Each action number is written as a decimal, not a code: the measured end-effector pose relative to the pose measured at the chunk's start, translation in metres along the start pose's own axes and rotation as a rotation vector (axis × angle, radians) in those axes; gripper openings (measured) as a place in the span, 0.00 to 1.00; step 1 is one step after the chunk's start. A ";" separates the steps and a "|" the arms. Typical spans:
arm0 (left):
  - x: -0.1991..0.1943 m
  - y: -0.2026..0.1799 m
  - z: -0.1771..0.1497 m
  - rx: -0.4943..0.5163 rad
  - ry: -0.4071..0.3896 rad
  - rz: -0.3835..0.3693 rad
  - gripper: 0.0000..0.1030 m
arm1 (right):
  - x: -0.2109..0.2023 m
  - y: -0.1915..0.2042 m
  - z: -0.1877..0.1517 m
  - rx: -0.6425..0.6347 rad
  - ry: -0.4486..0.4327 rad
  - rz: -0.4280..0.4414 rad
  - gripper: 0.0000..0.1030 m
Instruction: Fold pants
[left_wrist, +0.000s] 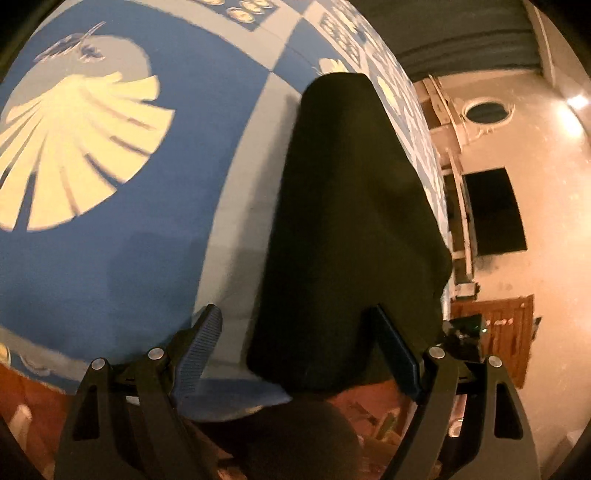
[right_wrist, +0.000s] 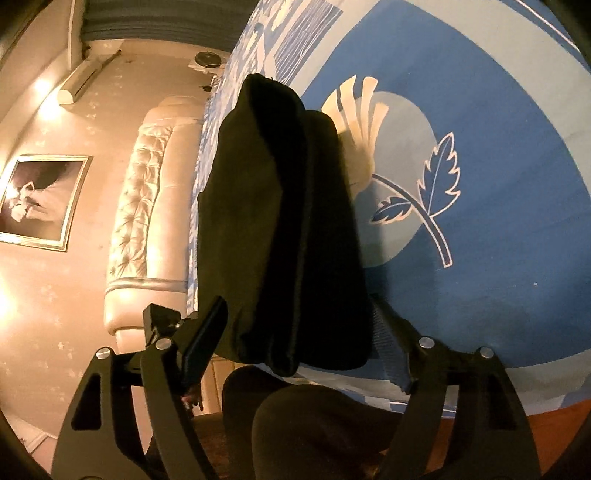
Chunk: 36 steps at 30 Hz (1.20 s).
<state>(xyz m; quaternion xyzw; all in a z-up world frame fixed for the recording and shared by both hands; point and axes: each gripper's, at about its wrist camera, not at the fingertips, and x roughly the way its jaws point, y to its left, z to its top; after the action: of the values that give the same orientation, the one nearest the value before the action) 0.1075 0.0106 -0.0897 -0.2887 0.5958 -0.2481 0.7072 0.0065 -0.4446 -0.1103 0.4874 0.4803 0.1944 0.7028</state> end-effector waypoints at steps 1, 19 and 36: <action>0.004 -0.002 0.003 0.015 0.000 0.002 0.82 | -0.001 -0.002 0.000 0.004 -0.001 0.009 0.74; 0.007 -0.027 -0.009 0.194 -0.076 0.077 0.36 | 0.008 0.003 -0.004 -0.106 0.017 -0.105 0.43; -0.005 -0.031 -0.016 0.244 -0.123 0.152 0.35 | 0.017 0.009 -0.002 -0.117 0.016 -0.110 0.43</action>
<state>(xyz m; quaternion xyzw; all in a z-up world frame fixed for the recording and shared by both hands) 0.0904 -0.0098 -0.0666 -0.1696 0.5370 -0.2464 0.7888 0.0149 -0.4269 -0.1105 0.4167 0.5000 0.1871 0.7358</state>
